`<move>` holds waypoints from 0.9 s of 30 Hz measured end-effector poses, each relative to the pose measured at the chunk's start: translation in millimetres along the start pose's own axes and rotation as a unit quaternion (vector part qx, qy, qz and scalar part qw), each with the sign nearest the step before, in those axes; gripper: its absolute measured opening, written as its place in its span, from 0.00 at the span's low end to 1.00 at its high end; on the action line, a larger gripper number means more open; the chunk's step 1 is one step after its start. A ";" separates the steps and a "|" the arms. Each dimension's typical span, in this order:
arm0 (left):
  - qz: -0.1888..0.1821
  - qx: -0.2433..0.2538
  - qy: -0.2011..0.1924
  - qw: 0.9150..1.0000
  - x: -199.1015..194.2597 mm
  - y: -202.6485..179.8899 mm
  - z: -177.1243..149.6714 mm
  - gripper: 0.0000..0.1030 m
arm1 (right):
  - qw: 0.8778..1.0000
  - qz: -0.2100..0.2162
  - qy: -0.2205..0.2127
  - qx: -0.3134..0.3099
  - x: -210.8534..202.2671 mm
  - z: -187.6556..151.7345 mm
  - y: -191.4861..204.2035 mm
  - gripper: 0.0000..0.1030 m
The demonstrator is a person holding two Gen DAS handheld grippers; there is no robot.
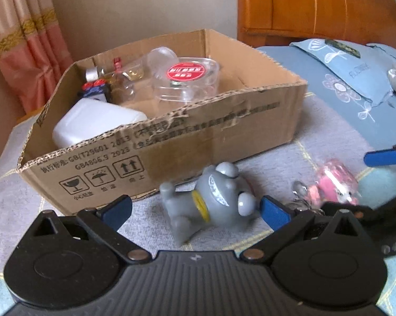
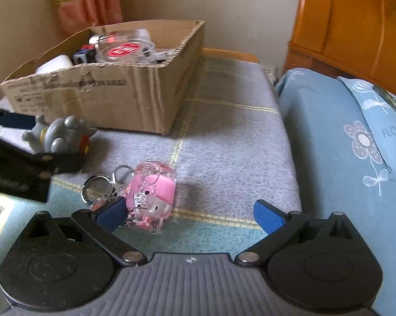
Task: Organize rigid objects
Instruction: 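Close the right tool on the pink keychain while the left tool closes on the grey figurine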
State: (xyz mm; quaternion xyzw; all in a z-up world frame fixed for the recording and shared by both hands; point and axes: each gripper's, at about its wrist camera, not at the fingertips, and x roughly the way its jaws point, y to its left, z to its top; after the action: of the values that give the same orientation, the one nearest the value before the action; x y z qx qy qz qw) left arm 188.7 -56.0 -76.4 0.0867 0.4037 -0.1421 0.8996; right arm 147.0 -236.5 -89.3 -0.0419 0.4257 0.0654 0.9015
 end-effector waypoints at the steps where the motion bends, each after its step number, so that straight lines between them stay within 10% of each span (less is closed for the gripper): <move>1: -0.004 -0.011 0.001 1.000 -0.5 3.6 -1.3 1.00 | 1.000 0.004 0.002 -0.004 -0.7 0.0 0.4 1.00; 15: 0.014 -0.046 0.010 0.999 -16.9 29.9 -21.8 1.00 | 0.992 0.076 0.009 -0.101 -18.1 -0.1 34.9 1.00; 27: 0.021 -0.014 0.003 1.000 -19.7 25.2 -21.4 0.99 | 0.950 0.205 0.030 -0.235 -18.3 2.2 45.0 0.99</move>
State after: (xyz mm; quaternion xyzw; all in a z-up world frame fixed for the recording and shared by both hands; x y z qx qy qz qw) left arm 169.4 -22.8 -74.7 0.0828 0.4070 -0.1174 0.9021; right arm 130.3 -193.3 -74.7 -0.1661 0.4243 0.3454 0.8204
